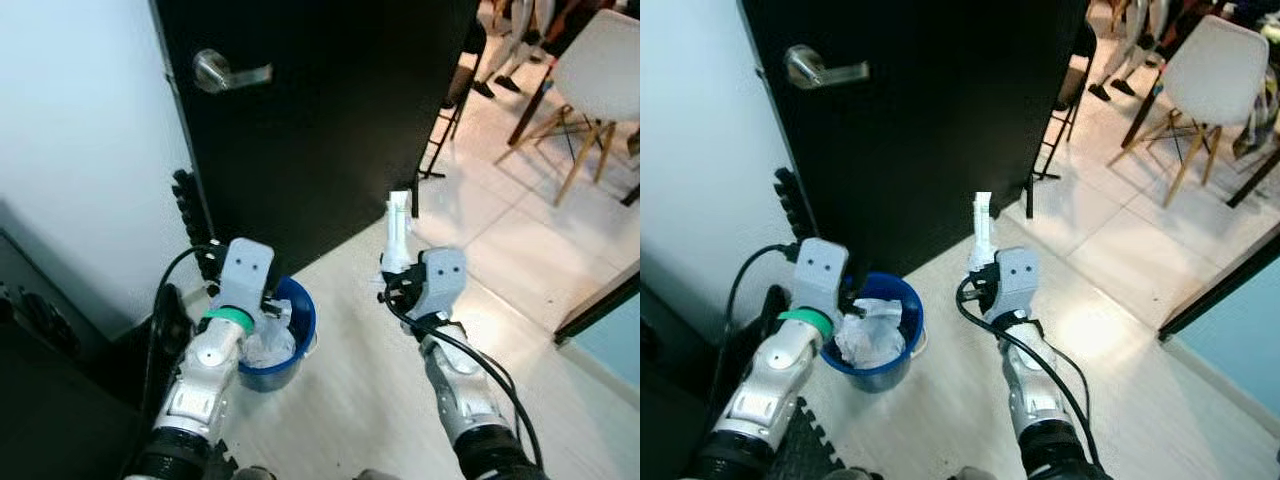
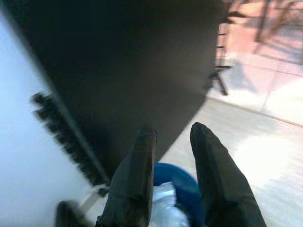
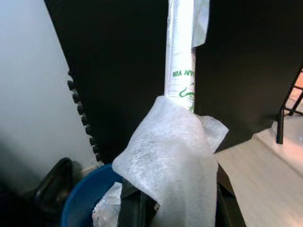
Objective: Clean up the room
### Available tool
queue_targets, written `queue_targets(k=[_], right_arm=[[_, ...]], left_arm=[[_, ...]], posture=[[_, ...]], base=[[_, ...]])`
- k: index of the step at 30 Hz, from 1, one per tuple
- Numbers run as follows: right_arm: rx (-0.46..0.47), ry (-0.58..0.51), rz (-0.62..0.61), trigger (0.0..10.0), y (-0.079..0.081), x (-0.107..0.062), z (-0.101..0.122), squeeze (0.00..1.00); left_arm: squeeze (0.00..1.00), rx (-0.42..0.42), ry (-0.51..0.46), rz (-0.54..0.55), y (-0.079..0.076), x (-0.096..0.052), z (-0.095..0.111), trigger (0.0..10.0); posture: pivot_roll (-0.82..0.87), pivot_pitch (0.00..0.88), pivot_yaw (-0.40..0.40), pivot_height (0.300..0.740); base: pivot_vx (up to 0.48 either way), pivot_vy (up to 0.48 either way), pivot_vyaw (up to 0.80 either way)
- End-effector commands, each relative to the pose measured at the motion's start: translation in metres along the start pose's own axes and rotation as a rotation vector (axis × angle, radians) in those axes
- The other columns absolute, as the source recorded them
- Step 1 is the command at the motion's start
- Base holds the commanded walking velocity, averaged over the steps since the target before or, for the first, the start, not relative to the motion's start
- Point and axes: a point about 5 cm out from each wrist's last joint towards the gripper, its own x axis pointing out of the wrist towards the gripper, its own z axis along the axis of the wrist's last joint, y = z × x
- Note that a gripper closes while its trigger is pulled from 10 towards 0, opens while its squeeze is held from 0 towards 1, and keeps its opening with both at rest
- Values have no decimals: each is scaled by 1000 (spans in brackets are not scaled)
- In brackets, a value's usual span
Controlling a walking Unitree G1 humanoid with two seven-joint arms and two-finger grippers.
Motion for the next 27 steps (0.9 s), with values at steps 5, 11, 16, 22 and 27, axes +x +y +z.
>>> queue_targets(k=[5, 11, 16, 22, 27], right_arm=[[8, 17, -28, 10000, -7, -2, -3, 0], [3, 15, -34, 10000, -8, -2, -3, 0], [6, 14, -36, 10000, -7, -2, -3, 0], [6, 14, -37, 10000, -7, -3, -4, 0], [7, 15, -35, 10000, -6, -4, -4, 0]], left_arm=[[0, 7, 22, -12, -4, 0, -5, 10000], [0, 14, 26, -11, -2, 0, -6, 10000], [0, 16, 24, -13, -2, -1, -7, 10000], [0, 11, 30, -14, -2, -2, -7, 10000], [0, 11, 35, -16, -3, -3, -8, 10000]], posture=[[-17, 0, -7, 740], [-18, 0, -7, 740], [-18, 0, -5, 740], [-18, 0, -4, 740], [-18, 0, -3, 740]], base=[[455, 0, 0], [111, 0, 0], [437, 0, 0], [42, 0, 0], [0, 0, 0]])
